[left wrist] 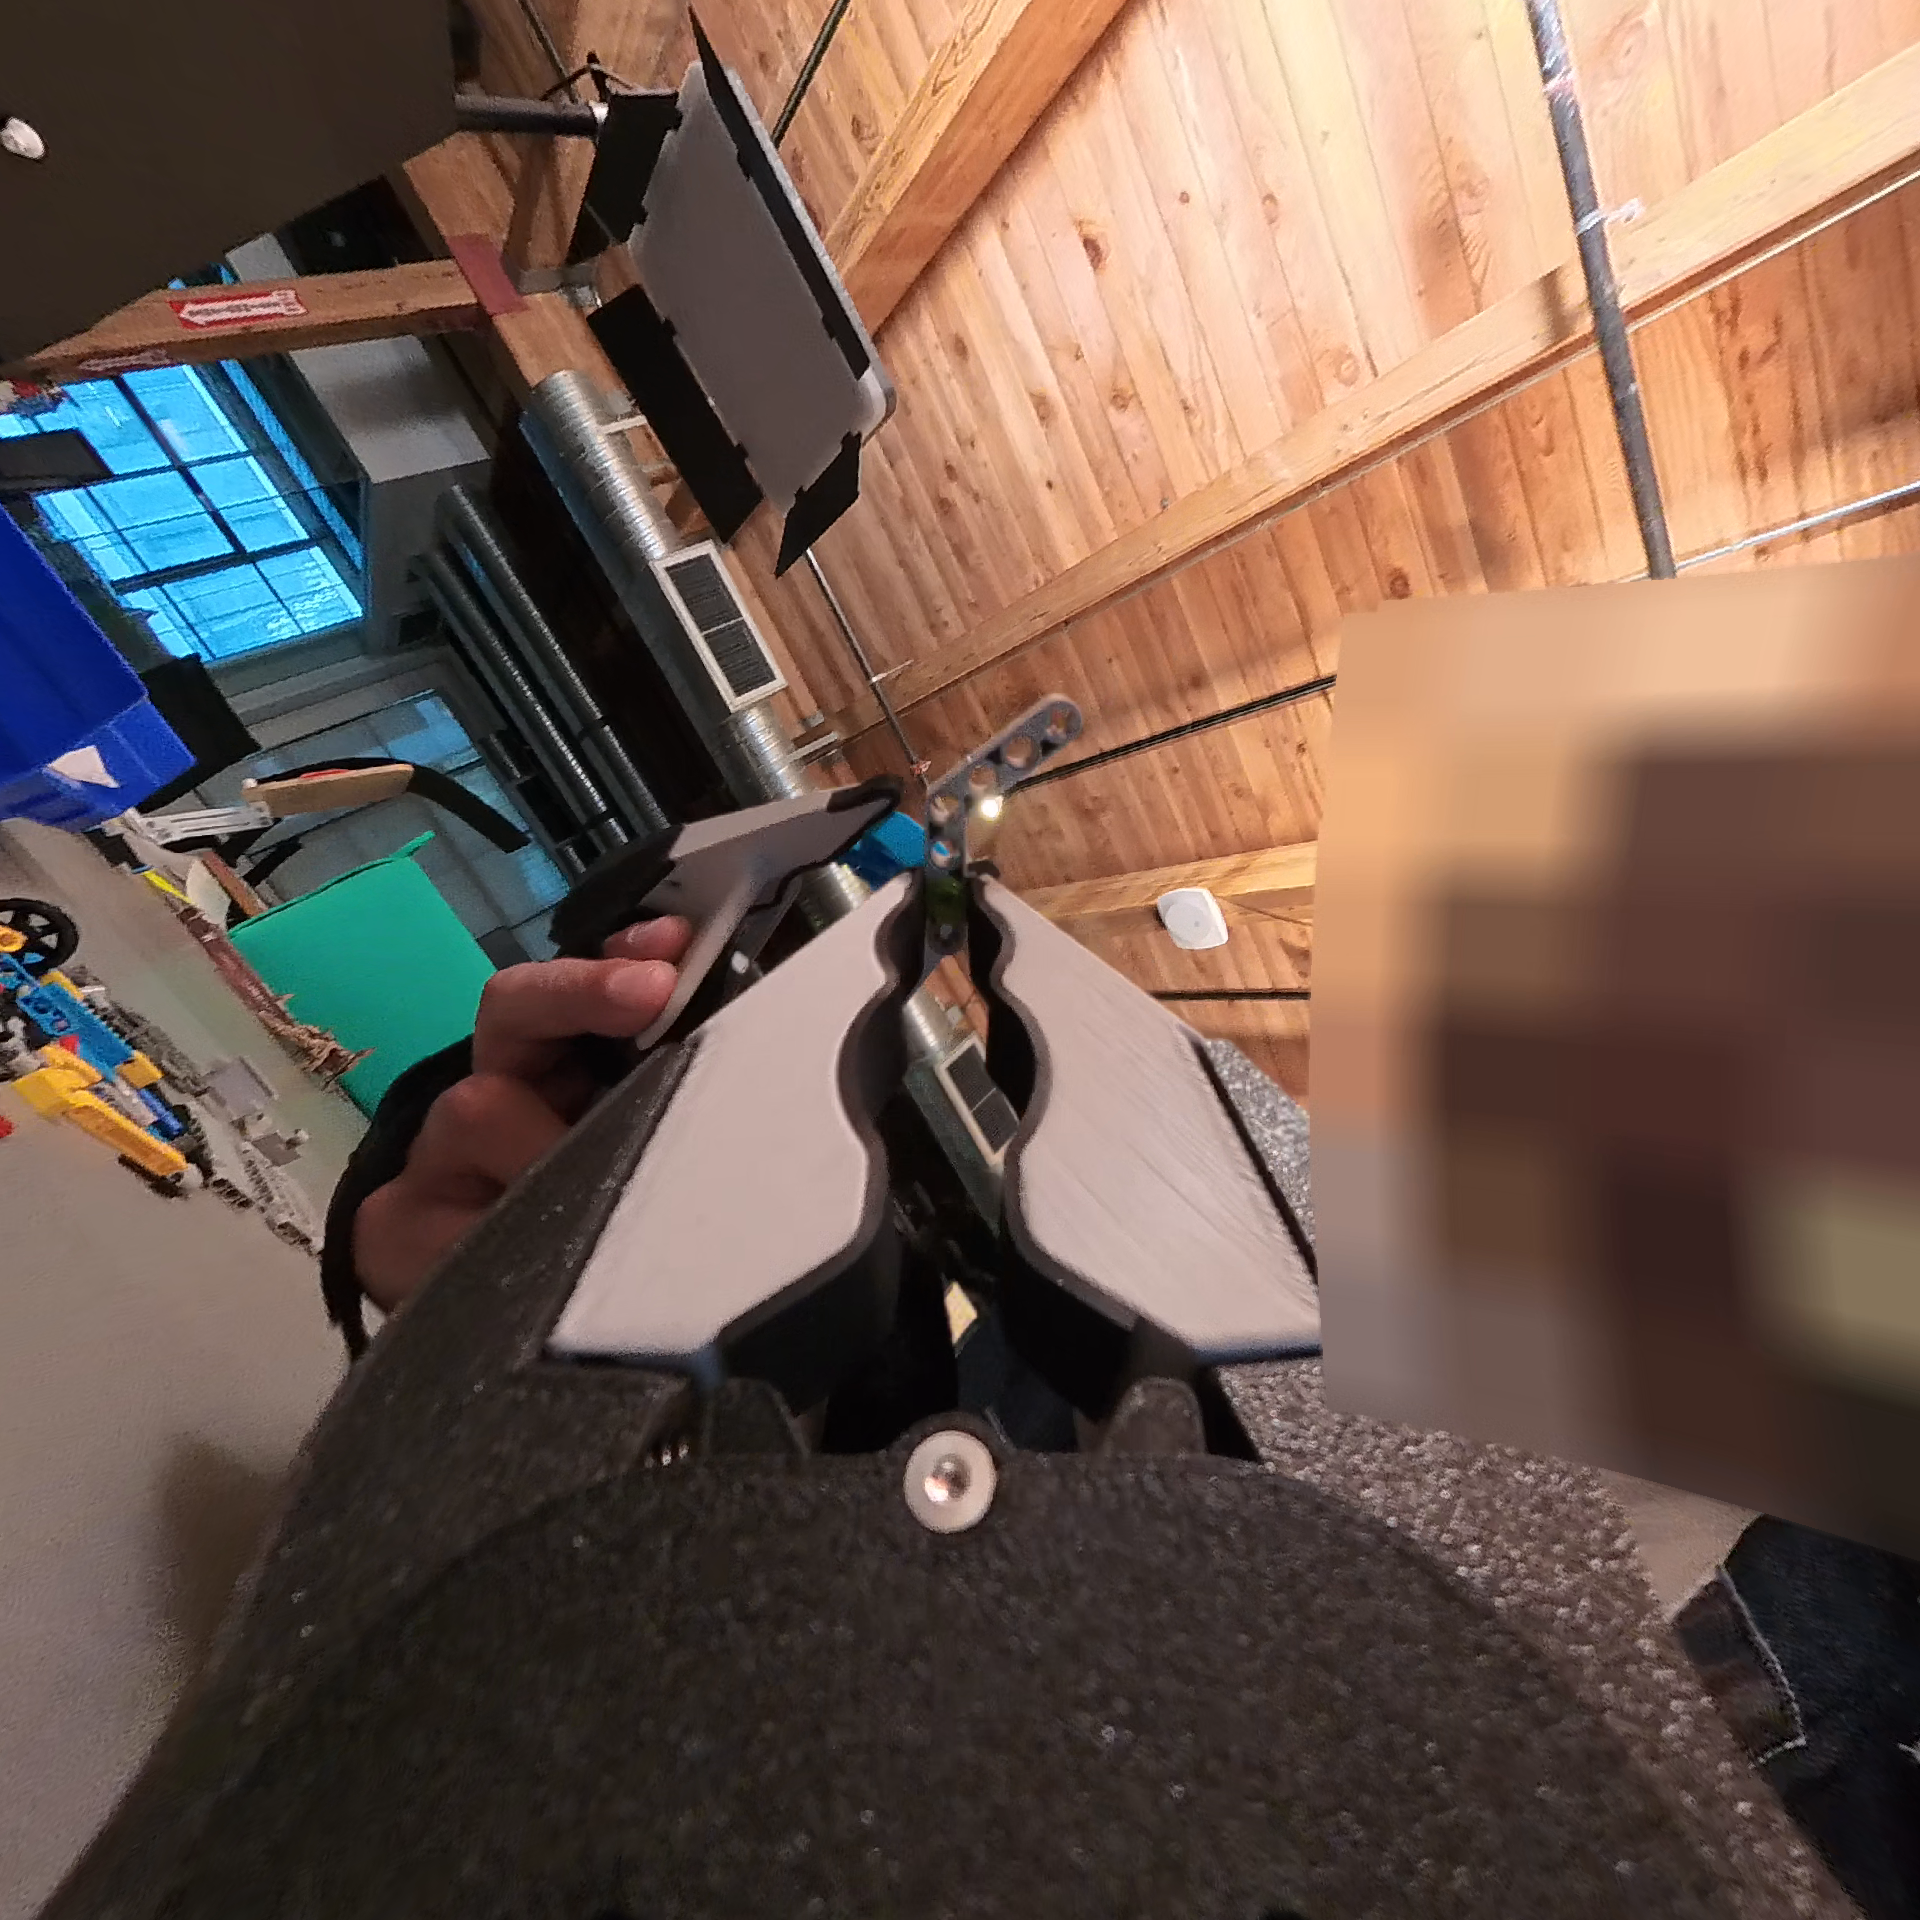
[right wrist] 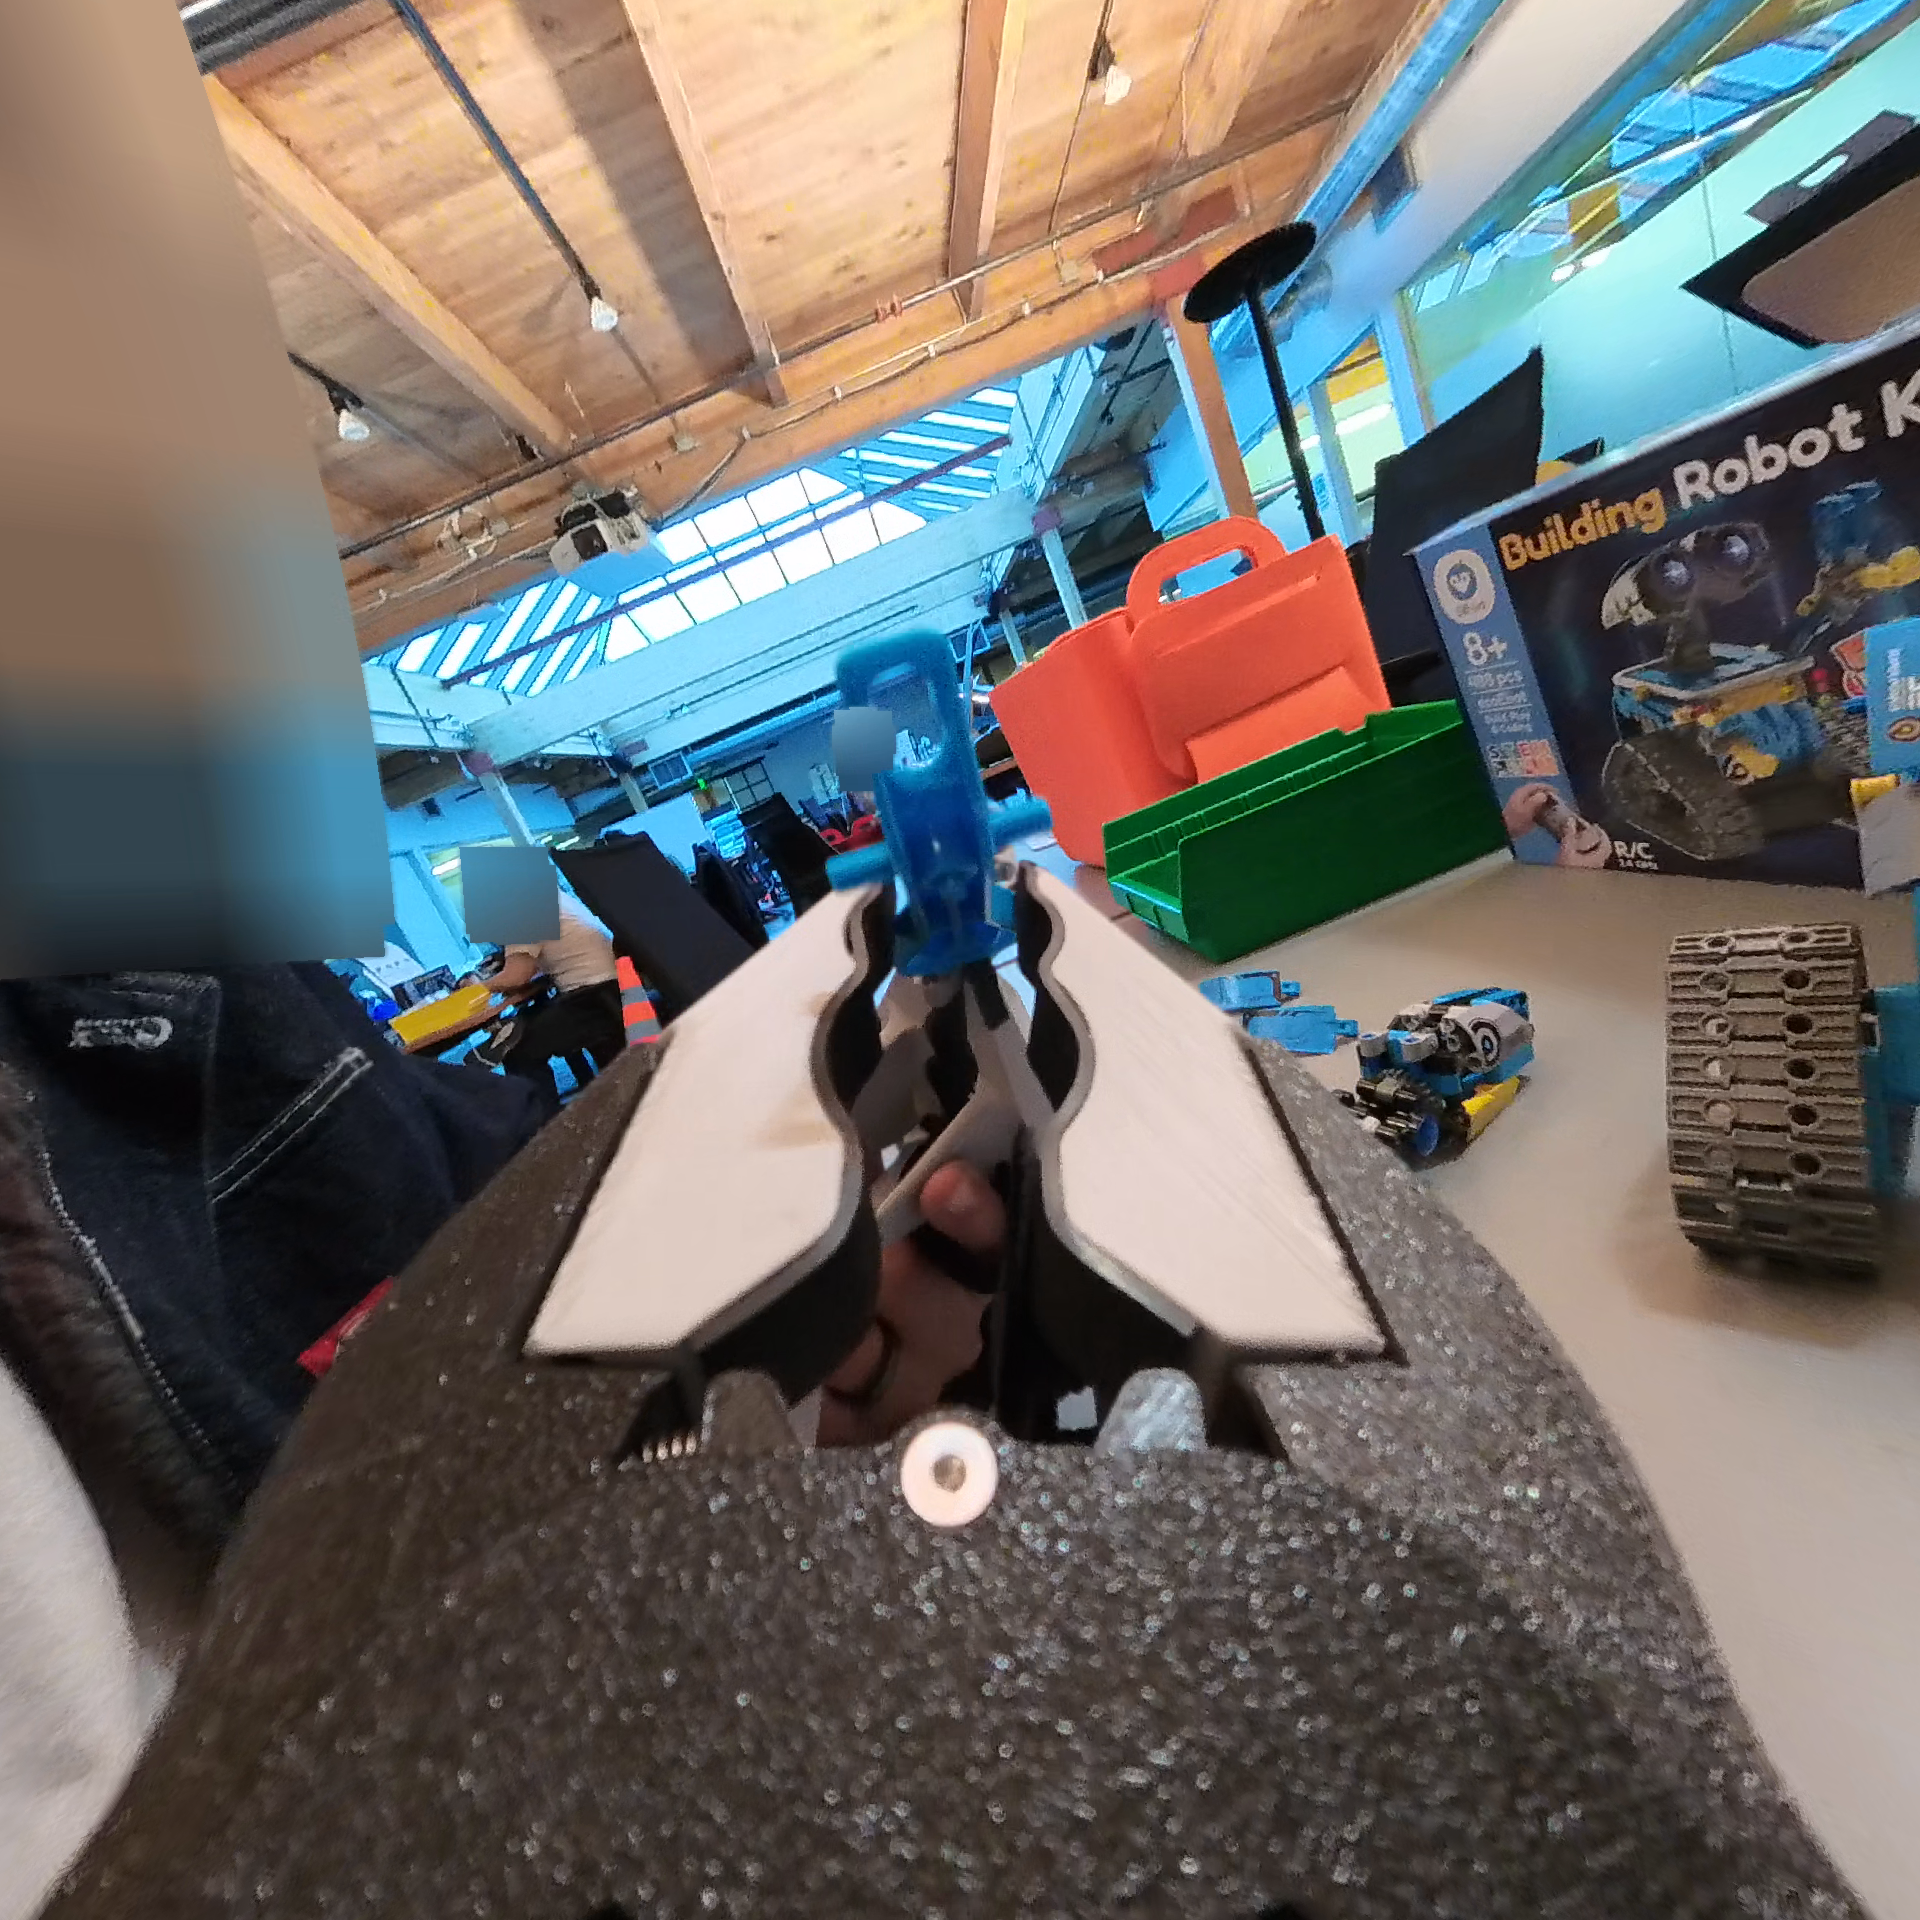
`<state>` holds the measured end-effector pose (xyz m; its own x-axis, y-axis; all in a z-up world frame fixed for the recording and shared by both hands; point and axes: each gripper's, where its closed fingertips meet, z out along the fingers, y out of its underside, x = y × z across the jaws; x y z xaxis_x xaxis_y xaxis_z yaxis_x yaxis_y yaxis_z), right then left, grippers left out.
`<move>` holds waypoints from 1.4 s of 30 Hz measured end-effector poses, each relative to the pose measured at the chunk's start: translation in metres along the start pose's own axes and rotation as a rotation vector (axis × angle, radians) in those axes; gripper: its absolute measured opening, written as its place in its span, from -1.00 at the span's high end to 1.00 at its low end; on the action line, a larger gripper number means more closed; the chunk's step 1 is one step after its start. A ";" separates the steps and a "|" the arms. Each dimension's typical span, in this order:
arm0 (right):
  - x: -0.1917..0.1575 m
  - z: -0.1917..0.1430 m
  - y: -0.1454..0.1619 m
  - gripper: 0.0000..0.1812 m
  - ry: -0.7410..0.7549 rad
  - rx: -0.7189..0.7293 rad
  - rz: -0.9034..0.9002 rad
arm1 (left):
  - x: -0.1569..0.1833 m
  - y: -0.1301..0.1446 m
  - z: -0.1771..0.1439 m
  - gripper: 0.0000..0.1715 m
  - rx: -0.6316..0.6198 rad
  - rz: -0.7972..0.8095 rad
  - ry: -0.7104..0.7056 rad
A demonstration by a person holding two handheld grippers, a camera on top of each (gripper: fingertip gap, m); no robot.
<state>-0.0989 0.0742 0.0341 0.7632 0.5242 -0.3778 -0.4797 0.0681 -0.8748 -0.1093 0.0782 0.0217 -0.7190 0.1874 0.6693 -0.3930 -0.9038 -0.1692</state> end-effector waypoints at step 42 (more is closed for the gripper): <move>0.081 -0.053 0.050 0.69 0.294 -0.353 0.089 | -0.085 -0.022 -0.071 0.93 -0.464 0.650 -0.920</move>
<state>-0.0382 0.0750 -0.0558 0.8408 0.2482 -0.4811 -0.4108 -0.2863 -0.8656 -0.0806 0.1092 -0.0829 -0.2577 -0.7616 0.5946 -0.4137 -0.4692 -0.7802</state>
